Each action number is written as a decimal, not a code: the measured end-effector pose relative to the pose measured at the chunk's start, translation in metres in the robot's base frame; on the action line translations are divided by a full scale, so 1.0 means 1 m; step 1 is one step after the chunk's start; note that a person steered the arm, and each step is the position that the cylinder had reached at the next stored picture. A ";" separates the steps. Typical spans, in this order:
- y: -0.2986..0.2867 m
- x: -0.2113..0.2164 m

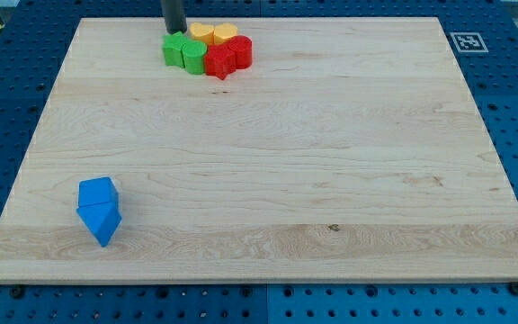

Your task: Move group of blocks slightly right

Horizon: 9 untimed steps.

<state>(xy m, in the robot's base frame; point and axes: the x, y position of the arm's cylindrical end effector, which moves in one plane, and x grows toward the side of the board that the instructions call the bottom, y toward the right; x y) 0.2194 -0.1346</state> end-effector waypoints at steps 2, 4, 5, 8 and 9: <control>-0.060 0.010; -0.072 0.050; -0.053 0.052; -0.014 0.052; -0.009 0.052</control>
<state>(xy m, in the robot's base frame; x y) 0.2711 -0.1438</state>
